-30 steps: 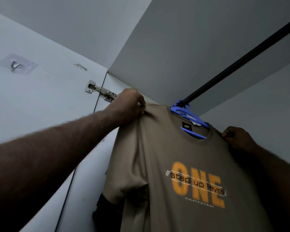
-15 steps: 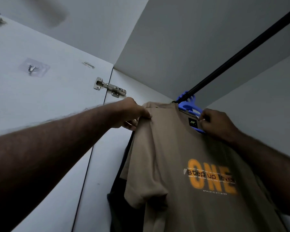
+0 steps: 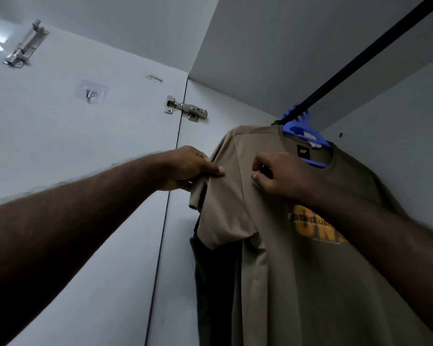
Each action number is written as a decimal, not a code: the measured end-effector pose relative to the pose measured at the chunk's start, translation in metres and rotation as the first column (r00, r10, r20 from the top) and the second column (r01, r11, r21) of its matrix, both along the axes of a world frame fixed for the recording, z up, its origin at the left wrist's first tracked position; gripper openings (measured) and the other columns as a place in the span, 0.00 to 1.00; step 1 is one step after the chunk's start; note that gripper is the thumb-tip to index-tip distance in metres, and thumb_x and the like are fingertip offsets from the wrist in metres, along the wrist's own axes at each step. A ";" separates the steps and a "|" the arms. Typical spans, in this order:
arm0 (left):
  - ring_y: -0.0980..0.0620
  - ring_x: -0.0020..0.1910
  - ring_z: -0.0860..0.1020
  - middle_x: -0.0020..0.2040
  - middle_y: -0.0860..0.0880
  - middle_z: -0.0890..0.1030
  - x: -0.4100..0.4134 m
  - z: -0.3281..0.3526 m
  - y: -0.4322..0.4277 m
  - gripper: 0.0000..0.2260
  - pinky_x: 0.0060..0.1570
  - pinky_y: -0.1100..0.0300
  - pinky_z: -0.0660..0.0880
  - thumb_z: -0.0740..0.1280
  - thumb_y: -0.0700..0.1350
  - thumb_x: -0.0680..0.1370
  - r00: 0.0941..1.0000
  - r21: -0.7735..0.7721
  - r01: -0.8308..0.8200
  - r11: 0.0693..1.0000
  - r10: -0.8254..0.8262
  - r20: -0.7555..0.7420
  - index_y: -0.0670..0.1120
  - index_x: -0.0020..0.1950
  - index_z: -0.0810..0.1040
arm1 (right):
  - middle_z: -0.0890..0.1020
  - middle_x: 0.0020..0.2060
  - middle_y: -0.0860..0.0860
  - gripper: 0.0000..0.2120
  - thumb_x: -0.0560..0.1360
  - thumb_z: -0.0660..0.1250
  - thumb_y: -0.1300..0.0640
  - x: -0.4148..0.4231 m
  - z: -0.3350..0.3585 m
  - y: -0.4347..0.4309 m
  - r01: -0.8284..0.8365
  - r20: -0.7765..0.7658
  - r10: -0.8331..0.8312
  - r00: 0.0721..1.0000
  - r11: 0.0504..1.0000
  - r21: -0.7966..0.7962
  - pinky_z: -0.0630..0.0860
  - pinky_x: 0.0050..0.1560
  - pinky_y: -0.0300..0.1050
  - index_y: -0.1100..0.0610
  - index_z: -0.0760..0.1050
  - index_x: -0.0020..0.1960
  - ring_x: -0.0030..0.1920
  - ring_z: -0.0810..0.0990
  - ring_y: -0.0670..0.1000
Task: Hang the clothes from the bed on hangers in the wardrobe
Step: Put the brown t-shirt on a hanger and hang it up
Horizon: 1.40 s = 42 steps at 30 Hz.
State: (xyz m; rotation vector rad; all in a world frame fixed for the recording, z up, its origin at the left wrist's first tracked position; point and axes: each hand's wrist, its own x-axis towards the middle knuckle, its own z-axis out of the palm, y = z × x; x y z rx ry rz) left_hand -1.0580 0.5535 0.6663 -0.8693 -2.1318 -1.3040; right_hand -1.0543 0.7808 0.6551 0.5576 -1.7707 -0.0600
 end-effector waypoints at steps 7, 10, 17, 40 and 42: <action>0.50 0.35 0.74 0.38 0.44 0.75 0.027 -0.010 -0.049 0.08 0.28 0.61 0.78 0.69 0.45 0.78 0.931 0.013 -0.349 0.937 0.348 -0.111 0.42 0.42 0.76 | 0.75 0.43 0.46 0.06 0.77 0.66 0.48 0.010 -0.034 -0.001 -0.049 0.099 0.045 0.994 0.998 0.034 0.69 0.41 0.44 0.49 0.73 0.49 0.43 0.74 0.48; 0.51 0.34 0.76 0.40 0.44 0.77 0.038 -0.010 -0.058 0.06 0.28 0.60 0.79 0.68 0.43 0.79 0.898 0.091 -0.403 0.911 0.413 -0.150 0.41 0.45 0.77 | 0.78 0.48 0.48 0.09 0.78 0.66 0.48 0.021 -0.034 -0.007 -0.075 0.116 0.073 0.991 0.997 0.011 0.75 0.46 0.47 0.52 0.75 0.53 0.48 0.76 0.49; 0.53 0.26 0.73 0.35 0.44 0.77 0.058 -0.022 -0.063 0.09 0.24 0.64 0.73 0.64 0.45 0.81 0.872 0.080 -0.396 0.915 0.402 -0.279 0.40 0.49 0.78 | 0.80 0.56 0.51 0.15 0.80 0.62 0.48 0.039 -0.027 -0.031 -0.122 0.150 0.117 0.982 0.992 0.025 0.75 0.55 0.50 0.52 0.75 0.63 0.55 0.77 0.51; 0.58 0.41 0.79 0.41 0.52 0.81 0.084 -0.072 0.042 0.07 0.37 0.69 0.72 0.70 0.48 0.76 0.677 -0.042 -0.190 0.981 0.100 -0.730 0.45 0.46 0.78 | 0.78 0.46 0.60 0.15 0.76 0.64 0.57 0.062 -0.009 -0.018 -0.454 0.393 0.788 0.473 0.601 -0.658 0.75 0.51 0.53 0.70 0.75 0.54 0.48 0.76 0.58; 0.58 0.42 0.78 0.44 0.54 0.79 0.071 -0.091 0.040 0.12 0.37 0.70 0.69 0.71 0.54 0.74 0.581 0.069 -0.253 0.965 0.208 -0.787 0.48 0.50 0.76 | 0.78 0.45 0.58 0.09 0.76 0.66 0.59 0.067 -0.010 -0.006 -0.395 0.409 0.739 0.536 0.647 -0.652 0.74 0.53 0.54 0.64 0.77 0.51 0.48 0.76 0.57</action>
